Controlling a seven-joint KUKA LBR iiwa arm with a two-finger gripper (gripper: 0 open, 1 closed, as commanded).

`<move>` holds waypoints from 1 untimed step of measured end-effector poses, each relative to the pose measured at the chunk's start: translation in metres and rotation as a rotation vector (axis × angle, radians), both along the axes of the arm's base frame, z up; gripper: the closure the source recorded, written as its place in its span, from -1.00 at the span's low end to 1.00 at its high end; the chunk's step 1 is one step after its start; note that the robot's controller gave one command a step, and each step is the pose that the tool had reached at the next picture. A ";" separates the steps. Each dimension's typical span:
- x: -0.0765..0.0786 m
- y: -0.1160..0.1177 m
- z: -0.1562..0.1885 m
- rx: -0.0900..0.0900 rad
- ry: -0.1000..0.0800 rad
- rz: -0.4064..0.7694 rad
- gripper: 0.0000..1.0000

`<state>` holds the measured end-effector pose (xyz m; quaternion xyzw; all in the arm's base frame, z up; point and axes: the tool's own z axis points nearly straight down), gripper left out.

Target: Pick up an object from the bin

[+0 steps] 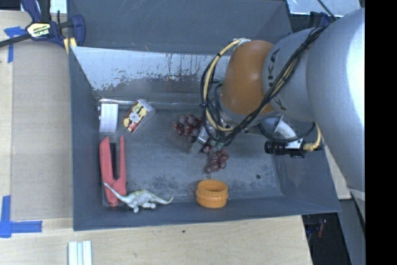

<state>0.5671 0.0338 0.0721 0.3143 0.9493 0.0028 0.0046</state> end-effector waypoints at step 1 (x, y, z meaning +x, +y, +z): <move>0.000 0.000 0.006 0.000 -0.001 0.000 1.00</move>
Offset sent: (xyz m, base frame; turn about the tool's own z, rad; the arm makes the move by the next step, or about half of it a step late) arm -0.0002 -0.0002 0.0146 -0.0002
